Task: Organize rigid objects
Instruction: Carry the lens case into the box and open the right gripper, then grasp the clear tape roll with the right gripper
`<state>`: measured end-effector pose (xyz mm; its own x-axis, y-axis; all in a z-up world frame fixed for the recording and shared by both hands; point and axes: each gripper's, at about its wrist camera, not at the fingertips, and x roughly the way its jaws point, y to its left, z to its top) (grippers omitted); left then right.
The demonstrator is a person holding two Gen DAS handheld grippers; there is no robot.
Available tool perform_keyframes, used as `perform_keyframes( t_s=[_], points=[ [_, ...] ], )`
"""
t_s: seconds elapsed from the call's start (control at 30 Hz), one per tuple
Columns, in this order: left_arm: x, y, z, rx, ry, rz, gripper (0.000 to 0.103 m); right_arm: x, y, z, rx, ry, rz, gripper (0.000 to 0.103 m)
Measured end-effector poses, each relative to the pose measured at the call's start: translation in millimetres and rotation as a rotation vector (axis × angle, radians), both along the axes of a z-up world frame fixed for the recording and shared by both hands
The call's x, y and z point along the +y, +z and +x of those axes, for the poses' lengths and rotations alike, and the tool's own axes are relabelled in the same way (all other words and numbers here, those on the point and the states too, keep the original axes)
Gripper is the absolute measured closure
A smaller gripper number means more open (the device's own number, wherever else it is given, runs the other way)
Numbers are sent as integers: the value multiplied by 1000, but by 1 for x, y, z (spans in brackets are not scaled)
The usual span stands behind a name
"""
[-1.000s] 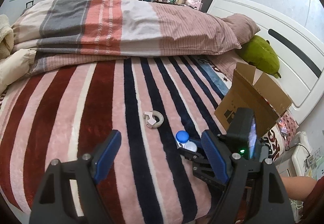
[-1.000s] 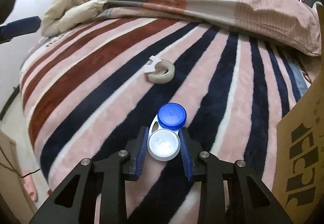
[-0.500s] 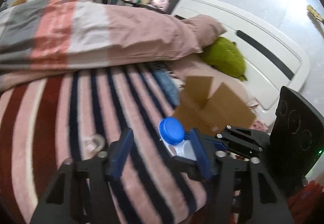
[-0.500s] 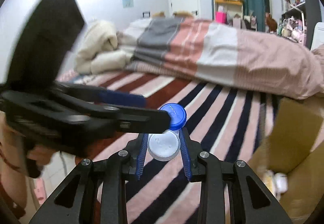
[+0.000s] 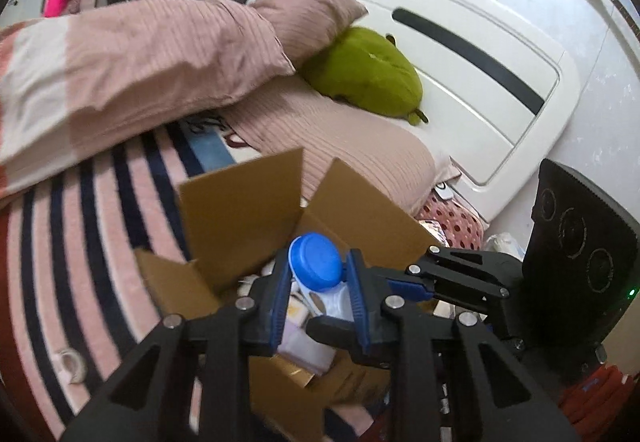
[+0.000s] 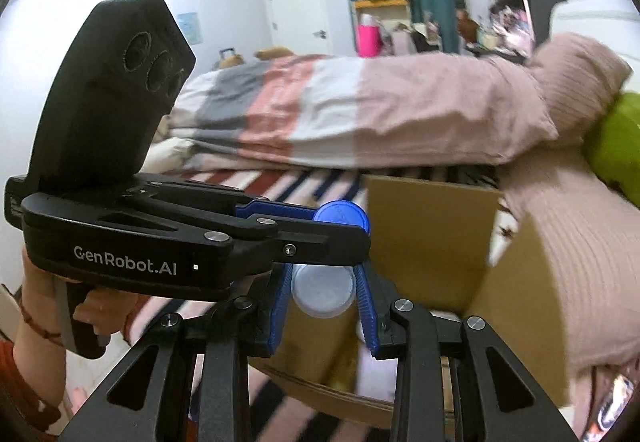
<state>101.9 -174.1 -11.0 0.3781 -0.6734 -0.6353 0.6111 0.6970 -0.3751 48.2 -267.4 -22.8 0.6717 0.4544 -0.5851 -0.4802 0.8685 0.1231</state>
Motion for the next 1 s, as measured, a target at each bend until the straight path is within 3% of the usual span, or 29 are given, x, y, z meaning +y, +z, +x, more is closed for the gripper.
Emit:
perform_keyframes(
  t_s=[0.1,0.17,0.2,0.23,0.27,0.5,0.77,1.0],
  points=[
    [-14,-8,7,33,-6,20,78,-15,-4,6,49,-27,-21,77],
    [-17,-11,8,39,14,46,58,-20,-7,11,90,-45,-51,75],
    [-17,-11,8,28,33,57,39,-21,-9,14,101,-63,-85,72],
    [-14,-9,6,2,55,67,33,-20,-11,15,102,-80,-109,63],
    [-10,-7,5,-13,62,71,33,-20,-12,14,96,-96,-130,59],
    [47,12,-8,-80,165,76,31,-4,-5,5,75,-45,-113,59],
    [160,24,-34,-154,375,147,26,82,9,-7,29,137,-71,59],
    [238,-2,-51,-130,509,187,25,173,-37,6,116,277,-72,57]
  ],
)
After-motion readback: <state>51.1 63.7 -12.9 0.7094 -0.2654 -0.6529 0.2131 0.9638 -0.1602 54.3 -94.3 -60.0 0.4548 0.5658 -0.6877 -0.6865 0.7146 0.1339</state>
